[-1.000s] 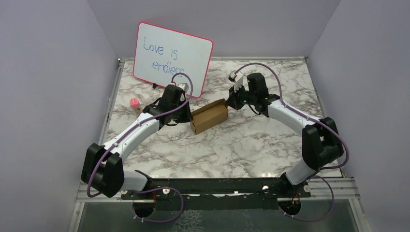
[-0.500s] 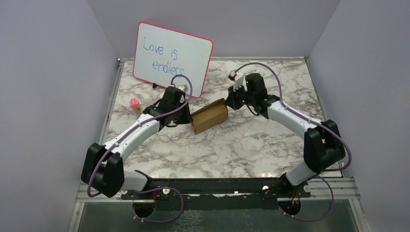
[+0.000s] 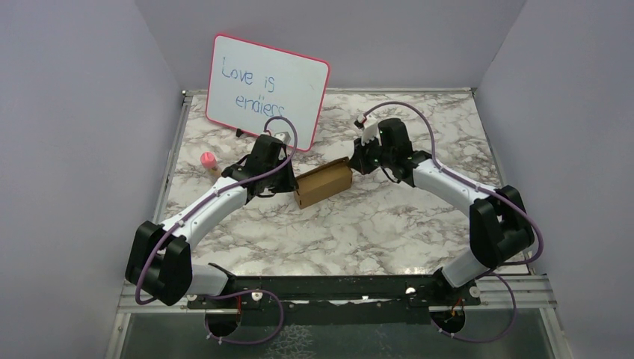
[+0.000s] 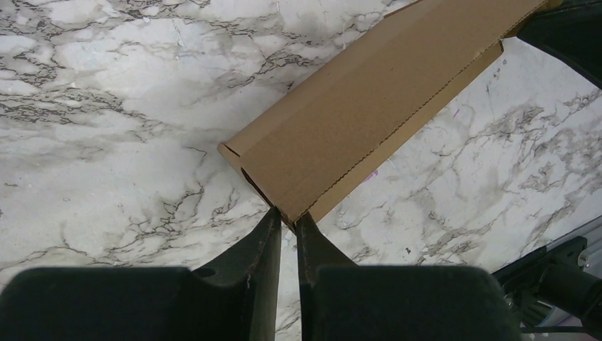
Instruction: Fold the paper box
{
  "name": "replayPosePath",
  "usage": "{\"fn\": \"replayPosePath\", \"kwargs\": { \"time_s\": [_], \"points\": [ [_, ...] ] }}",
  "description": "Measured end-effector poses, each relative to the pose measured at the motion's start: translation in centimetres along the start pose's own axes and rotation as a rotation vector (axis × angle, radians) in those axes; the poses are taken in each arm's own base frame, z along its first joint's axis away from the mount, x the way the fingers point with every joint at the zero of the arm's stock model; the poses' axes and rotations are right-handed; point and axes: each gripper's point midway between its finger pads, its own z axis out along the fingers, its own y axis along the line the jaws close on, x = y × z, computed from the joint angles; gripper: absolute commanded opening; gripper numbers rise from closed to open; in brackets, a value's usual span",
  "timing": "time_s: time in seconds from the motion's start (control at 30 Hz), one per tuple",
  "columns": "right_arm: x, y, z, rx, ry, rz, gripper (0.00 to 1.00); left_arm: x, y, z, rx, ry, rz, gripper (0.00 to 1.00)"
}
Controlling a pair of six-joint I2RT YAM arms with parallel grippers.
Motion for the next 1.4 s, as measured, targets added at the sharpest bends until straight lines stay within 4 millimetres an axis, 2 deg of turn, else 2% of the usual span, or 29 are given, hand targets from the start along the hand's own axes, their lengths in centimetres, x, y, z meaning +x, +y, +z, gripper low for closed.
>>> {"fn": "replayPosePath", "kwargs": {
  "time_s": [0.5,0.6,0.7,0.93,1.1,1.23,1.3,1.4],
  "points": [
    [2.0,0.1,-0.4,0.015,-0.001,0.029,0.01,0.6,0.4,0.5,0.001,0.000,-0.004,0.17],
    [2.6,0.2,-0.4,0.013,-0.005,0.027,0.02,0.9,0.5,0.6,0.003,-0.002,-0.005,0.20],
    [2.7,0.3,-0.4,0.013,-0.016,0.028,0.05,1.1,0.5,0.6,0.006,-0.005,-0.003,0.28],
    [2.7,0.8,-1.2,0.016,-0.033,0.054,0.24,1.0,0.6,-0.2,0.007,-0.032,0.001,0.46],
    [1.0,1.2,-2.6,0.032,-0.096,0.072,0.44,-0.3,-0.2,-2.1,0.038,-0.100,0.006,0.56],
    [-0.6,1.5,-3.7,0.039,-0.157,0.099,0.62,-1.5,-0.3,-3.5,0.059,-0.155,-0.014,0.76],
    [-1.2,1.5,-4.0,0.048,-0.182,0.129,0.66,-2.1,0.1,-4.0,0.067,-0.177,-0.044,0.81],
    [-1.4,1.2,-4.0,0.071,-0.208,0.194,0.68,-3.1,0.9,-4.4,0.100,-0.213,-0.126,0.84]
  ]
}}
